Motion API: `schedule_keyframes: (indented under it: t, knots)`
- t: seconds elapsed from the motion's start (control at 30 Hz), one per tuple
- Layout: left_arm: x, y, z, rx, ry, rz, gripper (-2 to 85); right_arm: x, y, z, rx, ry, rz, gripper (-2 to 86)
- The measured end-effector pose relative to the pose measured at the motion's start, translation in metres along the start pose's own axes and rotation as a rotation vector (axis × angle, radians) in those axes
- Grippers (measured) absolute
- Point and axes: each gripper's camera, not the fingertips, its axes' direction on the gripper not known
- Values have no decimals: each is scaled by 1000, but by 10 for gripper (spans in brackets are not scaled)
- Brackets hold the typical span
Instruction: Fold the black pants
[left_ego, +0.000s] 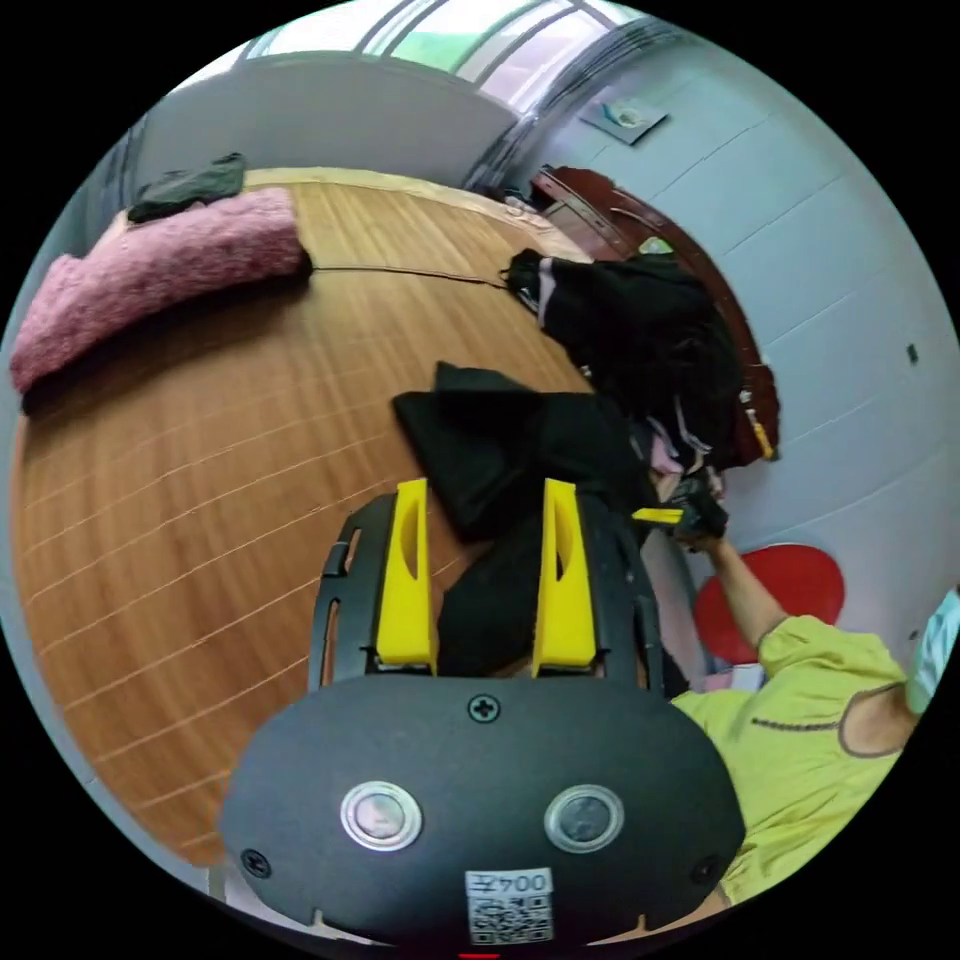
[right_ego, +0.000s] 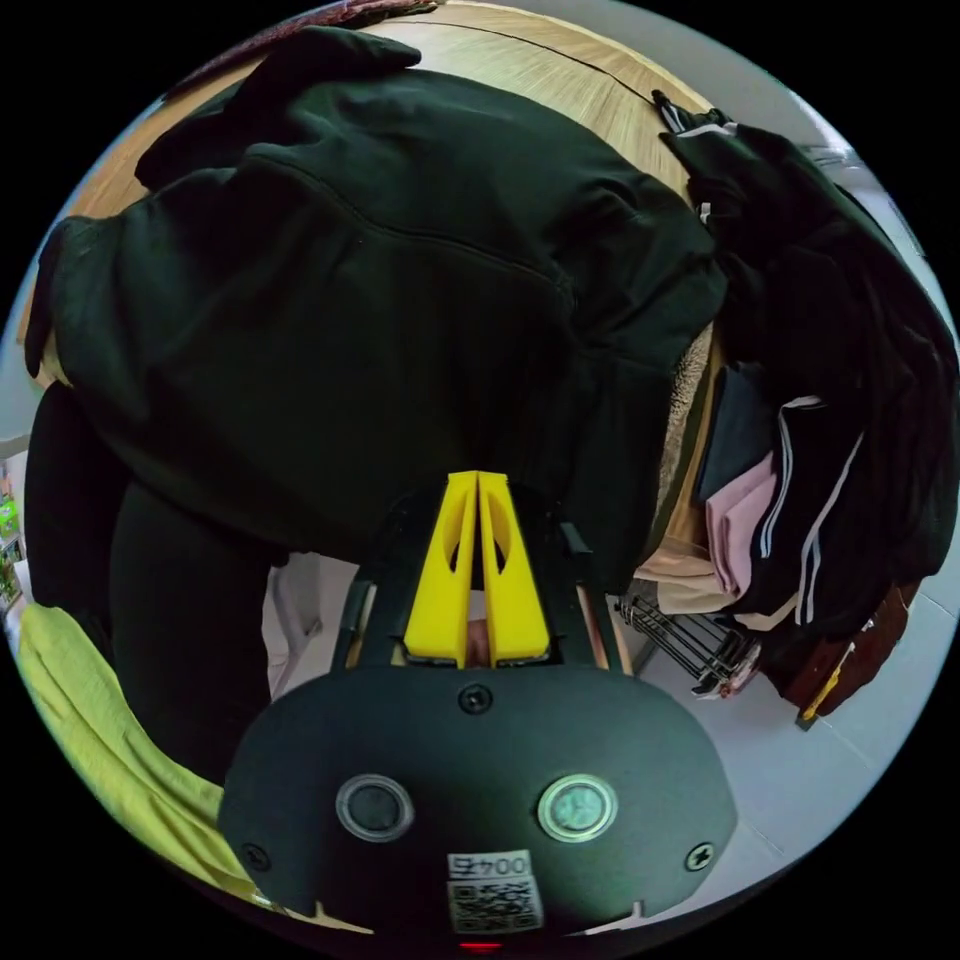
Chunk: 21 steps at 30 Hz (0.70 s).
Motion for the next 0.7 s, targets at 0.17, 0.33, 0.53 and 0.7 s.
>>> schedule_keyframes:
  t: [0.17, 0.33, 0.53, 0.7]
  knots:
    - [-30, -60, 106, 15, 310, -243, 246, -7, -16, 1, -17, -1, -44, -7]
    - [-62, -91, 147, 51, 313, -453, 242, -22, -27, 2, -21, 59, -74, -7]
    - [-43, -69, 61, 375, 69, -402, 57, -30, -40, 3, -47, 79, -70, -8]
    - [-3, -42, -102, 467, -316, -214, 56, -33, -48, 4, -63, 82, -84, -8]
